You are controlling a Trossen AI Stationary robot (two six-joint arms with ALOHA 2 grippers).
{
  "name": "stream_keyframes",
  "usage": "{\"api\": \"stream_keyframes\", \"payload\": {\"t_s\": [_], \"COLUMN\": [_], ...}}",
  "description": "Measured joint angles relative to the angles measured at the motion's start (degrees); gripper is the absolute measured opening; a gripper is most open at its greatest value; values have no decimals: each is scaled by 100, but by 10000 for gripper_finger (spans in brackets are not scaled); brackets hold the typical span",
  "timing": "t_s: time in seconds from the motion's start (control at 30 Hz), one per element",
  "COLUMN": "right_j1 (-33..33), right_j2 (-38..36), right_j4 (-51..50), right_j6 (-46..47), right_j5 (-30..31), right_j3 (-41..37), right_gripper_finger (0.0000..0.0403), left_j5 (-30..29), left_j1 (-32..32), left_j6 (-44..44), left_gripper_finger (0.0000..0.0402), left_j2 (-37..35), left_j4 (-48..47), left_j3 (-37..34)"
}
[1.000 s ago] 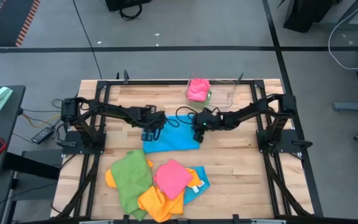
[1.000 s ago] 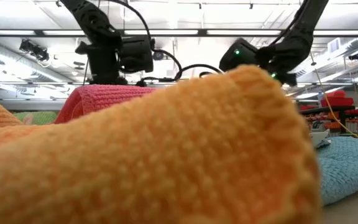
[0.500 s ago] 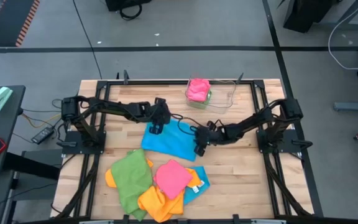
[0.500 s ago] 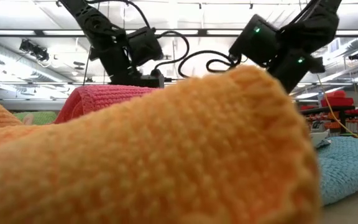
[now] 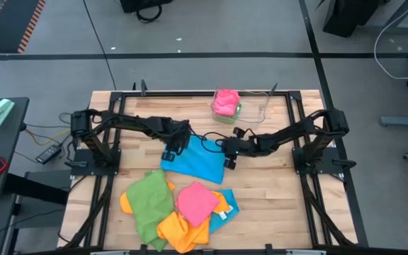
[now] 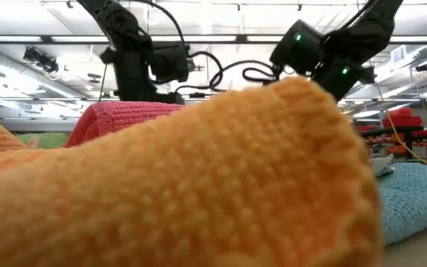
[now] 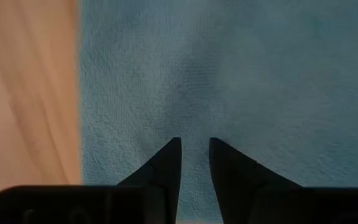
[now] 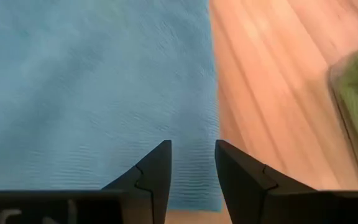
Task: Fold microfiber towels
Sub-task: Fold the top blue towel
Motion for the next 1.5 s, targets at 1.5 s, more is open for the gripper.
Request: {"api": "stream_keyframes", "payload": {"t_s": [1.5], "right_j1": [-142], "right_j2": [-1396], "right_j4": [-2770], "right_j6": [-738], "right_j5": [-755], "right_j3": [-31], "right_gripper_finger": [155], "left_j5": [-758], "left_j1": [-1473], "left_j6": [-428], "left_gripper_finger": [123], "left_j2": [240], "left_j4": [2227], "left_j3": [38]}}
